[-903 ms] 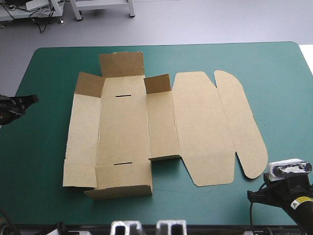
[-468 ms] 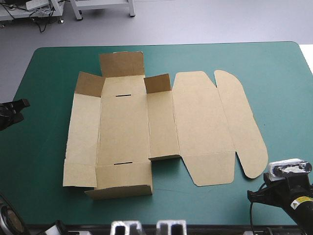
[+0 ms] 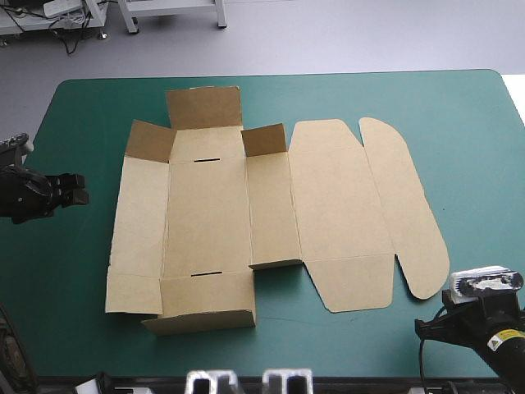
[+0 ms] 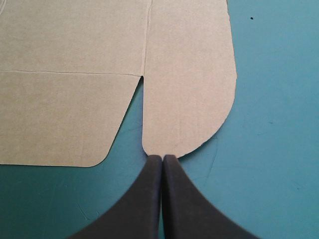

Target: Fold the box

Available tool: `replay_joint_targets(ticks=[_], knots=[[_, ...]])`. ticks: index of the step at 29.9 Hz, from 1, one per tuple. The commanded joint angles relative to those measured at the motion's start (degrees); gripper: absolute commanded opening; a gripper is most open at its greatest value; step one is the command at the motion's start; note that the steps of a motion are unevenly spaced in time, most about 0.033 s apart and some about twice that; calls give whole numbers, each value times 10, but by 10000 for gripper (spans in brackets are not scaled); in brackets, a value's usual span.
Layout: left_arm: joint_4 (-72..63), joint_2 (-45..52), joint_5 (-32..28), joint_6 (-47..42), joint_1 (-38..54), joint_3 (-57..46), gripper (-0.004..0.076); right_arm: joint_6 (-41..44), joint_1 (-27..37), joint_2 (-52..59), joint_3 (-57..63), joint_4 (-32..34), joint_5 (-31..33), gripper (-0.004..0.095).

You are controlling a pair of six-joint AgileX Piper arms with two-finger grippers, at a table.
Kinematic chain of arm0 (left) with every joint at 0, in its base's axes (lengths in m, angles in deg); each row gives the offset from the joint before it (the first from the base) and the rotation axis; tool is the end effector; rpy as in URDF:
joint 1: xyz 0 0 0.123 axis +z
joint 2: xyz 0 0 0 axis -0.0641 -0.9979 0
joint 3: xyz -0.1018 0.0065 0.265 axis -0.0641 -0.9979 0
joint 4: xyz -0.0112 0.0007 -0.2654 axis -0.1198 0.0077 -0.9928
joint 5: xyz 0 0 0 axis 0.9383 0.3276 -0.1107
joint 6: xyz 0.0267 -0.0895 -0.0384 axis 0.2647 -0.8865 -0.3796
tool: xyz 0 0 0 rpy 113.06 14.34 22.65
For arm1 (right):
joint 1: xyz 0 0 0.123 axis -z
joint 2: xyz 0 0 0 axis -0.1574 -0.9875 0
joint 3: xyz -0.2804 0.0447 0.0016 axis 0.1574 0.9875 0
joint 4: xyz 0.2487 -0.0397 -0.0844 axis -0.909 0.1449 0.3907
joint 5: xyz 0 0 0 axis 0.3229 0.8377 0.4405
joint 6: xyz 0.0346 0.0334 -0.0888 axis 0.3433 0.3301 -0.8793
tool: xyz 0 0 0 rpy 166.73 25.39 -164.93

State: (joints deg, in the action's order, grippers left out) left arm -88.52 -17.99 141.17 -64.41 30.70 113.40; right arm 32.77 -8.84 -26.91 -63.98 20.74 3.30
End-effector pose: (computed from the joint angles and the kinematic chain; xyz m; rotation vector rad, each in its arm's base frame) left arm 0.2658 0.0966 0.3306 -0.3292 2.6860 -0.3128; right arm 0.0744 0.0111 0.2708 -0.1473 2.2870 0.0860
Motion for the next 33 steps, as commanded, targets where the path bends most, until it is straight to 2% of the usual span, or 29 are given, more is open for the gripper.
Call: replay_joint_targets(ticks=[1, 6, 16, 27, 33], knots=[[-14, -6, 26, -24, -5, 11, 561, -6, -2, -10, -15, -3, -34, -13], [-53, -23, 21, 4, -5, -52, 540, -6, -2, -10, -15, -3, -34, -13], [-151, -24, -59, 105, -5, -198, 492, -6, -2, -10, -15, -3, -34, -13], [-203, -34, -67, 126, -8, -214, 491, -6, -2, -10, -15, -3, -34, -13], [-196, -58, -73, 129, -58, -222, 491, -6, -2, -10, -15, -3, -34, -13]])
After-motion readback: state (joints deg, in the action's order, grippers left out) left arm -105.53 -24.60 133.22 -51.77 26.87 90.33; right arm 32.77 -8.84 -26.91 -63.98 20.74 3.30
